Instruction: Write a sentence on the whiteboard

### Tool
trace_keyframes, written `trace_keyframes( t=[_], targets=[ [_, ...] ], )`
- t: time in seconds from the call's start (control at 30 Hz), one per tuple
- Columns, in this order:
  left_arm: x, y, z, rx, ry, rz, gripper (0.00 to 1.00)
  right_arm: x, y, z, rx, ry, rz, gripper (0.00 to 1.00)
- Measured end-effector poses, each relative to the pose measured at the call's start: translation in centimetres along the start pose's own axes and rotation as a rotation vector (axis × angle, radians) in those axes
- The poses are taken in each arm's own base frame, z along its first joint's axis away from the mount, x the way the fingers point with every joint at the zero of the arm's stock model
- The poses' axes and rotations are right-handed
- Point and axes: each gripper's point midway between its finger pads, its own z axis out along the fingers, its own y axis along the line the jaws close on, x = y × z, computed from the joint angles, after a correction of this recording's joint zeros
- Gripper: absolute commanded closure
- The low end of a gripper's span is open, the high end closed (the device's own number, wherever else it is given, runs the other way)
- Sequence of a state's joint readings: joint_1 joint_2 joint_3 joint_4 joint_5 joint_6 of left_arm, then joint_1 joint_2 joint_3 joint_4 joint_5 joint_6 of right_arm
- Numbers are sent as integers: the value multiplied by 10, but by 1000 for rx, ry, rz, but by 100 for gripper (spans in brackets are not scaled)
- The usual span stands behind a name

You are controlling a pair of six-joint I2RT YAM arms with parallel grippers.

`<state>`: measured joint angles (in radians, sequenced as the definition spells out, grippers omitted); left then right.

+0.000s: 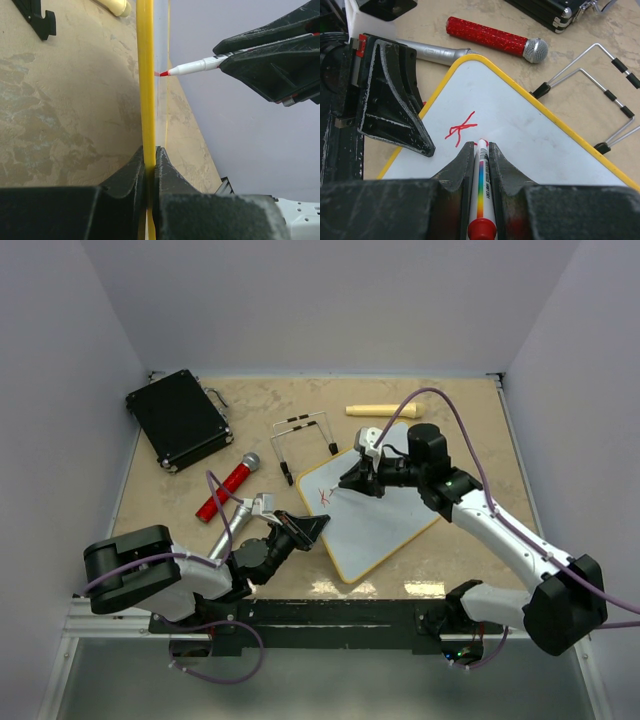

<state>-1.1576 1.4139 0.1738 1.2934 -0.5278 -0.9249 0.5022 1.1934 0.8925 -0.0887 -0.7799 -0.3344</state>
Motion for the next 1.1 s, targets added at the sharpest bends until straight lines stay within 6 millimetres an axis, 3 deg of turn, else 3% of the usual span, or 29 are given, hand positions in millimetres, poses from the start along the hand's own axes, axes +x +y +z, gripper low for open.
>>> trace_keyframes(
  t=[0.63, 1.1],
  targets=[
    [-1, 3, -1, -7, -1, -2, 100, 18, 18, 1, -91, 61, -5, 100],
    [-1, 2, -1, -1, 1, 1, 100, 12, 6, -4, -13, 71, -15, 100]
  ],
)
